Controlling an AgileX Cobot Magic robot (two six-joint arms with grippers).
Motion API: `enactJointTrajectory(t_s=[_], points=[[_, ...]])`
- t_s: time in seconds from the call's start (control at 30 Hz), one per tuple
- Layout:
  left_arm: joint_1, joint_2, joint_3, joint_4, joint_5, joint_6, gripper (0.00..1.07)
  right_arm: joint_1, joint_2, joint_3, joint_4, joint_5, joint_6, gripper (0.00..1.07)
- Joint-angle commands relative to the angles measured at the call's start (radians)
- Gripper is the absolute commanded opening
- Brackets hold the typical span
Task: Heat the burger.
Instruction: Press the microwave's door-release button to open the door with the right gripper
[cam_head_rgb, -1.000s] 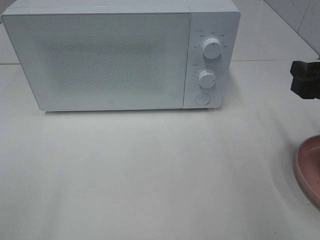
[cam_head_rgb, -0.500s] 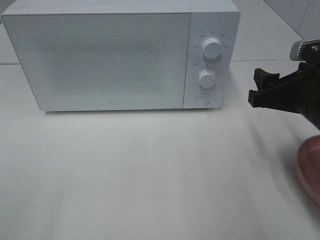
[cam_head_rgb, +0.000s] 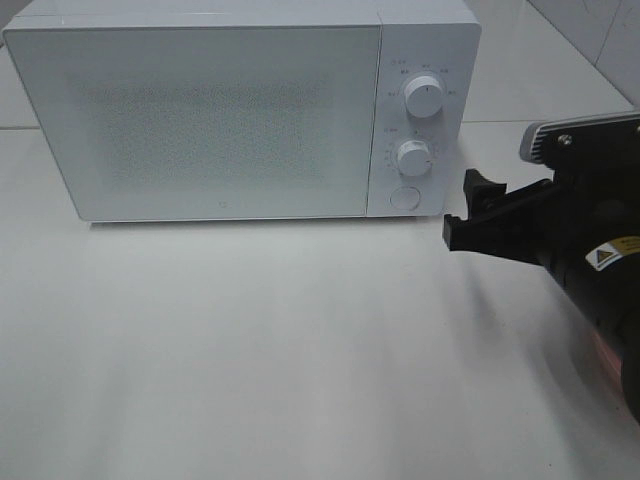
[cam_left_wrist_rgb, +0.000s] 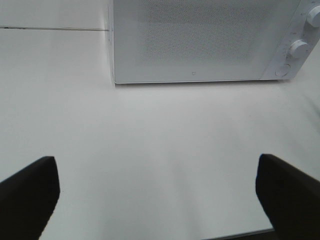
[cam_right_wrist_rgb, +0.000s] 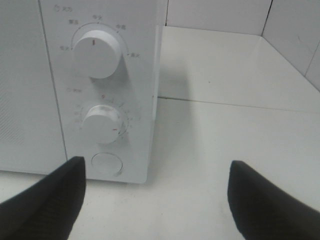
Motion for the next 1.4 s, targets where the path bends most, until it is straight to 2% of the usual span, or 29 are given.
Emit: enactJointTrajectory(t_s=[0.03,0.17,0.47,0.67,0.7,0.73,0.9,0.93,0.97,1.03,1.1,1.13,1.17,1.23,1.27,1.4], points=[[-0.004,-0.018,0.002,-0.002,0.002,-0.001,1.0,0.05,0.038,-0.007,0.039,-0.034,-0.009,0.74],[-0.004,-0.018,0.002,-0.002,0.002,-0.001,1.0,0.078,0.089,-0.007,0.038,-0.04,0.006,0.74],[-0.004,-0.018,0.002,-0.002,0.002,-0.001,1.0,0.079,0.106,-0.007,0.036,-0.04,0.111,0.74],[-0.004,-0.018,0.002,-0.002,0.002,-0.001,1.0,0.079,0.106,-0.007,0.036,-0.04,0.285,0.68],[-0.004,-0.018,0.002,-0.002,0.002,-0.001,1.0,0.079,0.106,-0.007,0.036,-0.04,0.385,0.64],[-0.004,-0.018,0.002,-0.002,0.002,-0.001,1.0,0.079,0.106,-0.007,0.036,-0.04,0.385,0.64],[-0.004,-0.018,0.002,-0.002,0.002,-0.001,1.0,0.079,0.106,-0.007,0.038,-0.041,0.636,0.48],[-0.004,-0.018,0.002,-0.002,0.002,-0.001,1.0,0.079,0.106,-0.007,0.038,-0.041,0.636,0.48],[-0.004,-0.018,0.002,-0.002,0.002,-0.001,1.0,0.079,0.106,-0.007,0.038,-0.04,0.756,0.41],[-0.004,-0.018,0.002,-0.002,0.002,-0.001,1.0,0.079,0.106,-0.007,0.038,-0.04,0.821,0.37],[-0.004,-0.018,0.002,-0.002,0.002,-0.001,1.0,0.079,0.106,-0.007,0.038,-0.04,1.006,0.26],[-0.004,-0.018,0.002,-0.002,0.002,-0.001,1.0,0.079,0.106,-0.007,0.038,-0.04,1.006,0.26],[-0.004,-0.018,0.002,-0.002,0.002,-0.001,1.0,0.079,0.106,-0.007,0.035,-0.039,1.126,0.2],[-0.004,-0.018,0.002,-0.002,0.002,-0.001,1.0,0.079,0.106,-0.007,0.035,-0.037,1.189,0.18],[-0.004,-0.018,0.002,-0.002,0.002,-0.001,1.0,0.079,0.106,-0.007,0.034,-0.028,1.297,0.14],[-0.004,-0.018,0.002,-0.002,0.002,-0.001,1.0,0.079,0.106,-0.007,0.034,0.022,1.423,0.08]])
